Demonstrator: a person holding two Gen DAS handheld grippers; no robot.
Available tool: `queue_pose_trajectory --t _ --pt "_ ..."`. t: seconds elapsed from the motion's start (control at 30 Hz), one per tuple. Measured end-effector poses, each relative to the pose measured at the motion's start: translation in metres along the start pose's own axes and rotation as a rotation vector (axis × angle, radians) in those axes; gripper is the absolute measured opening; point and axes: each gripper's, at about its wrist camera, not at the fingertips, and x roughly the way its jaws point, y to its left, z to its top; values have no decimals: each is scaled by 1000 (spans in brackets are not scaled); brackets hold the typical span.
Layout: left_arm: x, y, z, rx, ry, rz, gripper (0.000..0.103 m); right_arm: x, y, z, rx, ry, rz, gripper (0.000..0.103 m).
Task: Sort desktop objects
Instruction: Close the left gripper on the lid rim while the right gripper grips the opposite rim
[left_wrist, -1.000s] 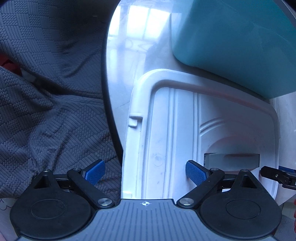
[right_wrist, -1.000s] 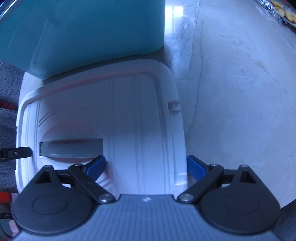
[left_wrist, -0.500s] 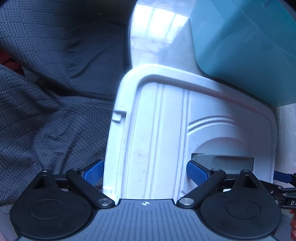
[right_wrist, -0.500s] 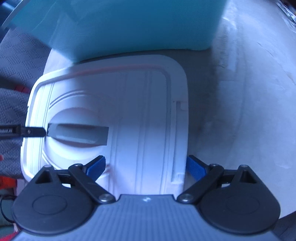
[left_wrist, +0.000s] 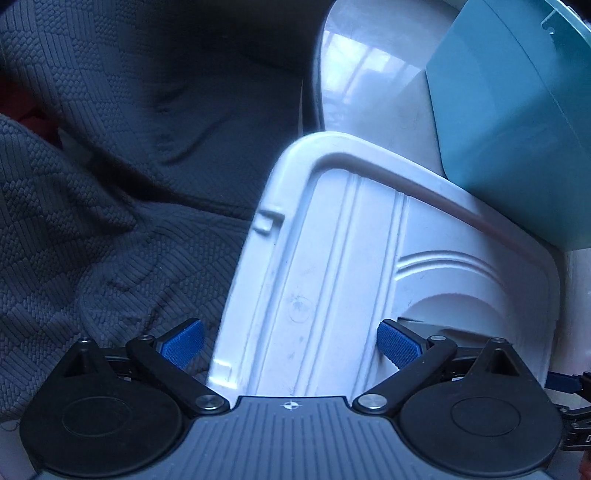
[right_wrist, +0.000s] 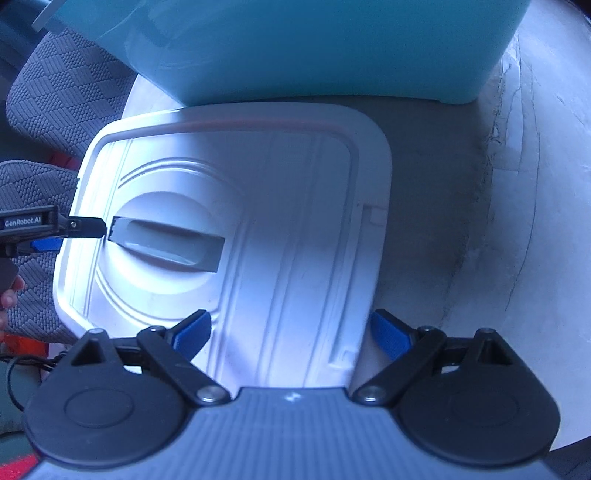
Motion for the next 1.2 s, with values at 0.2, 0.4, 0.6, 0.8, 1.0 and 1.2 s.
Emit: queue_pose_trajectory --t 0.2,0.4,0.6,0.8,1.0,1.2 --pt "-2 -1 8 -40 67 -59 100 -5 -13 0 18 1 1 94" --pt "6 -8 17 33 104 -33 103 -7 -15 -1 18 1 1 94" --pt "9 -16 27 116 98 -30 103 -8 -17 -1 29 -2 6 94" --pt "13 -17 27 180 68 -38 103 -8 -10 3 29 0 6 94" --pt "14 5 18 78 51 -106 103 -11 -18 7 59 -8 32 94" --pt "13 14 12 36 37 -159 103 -12 -30 17 107 -17 169 94"
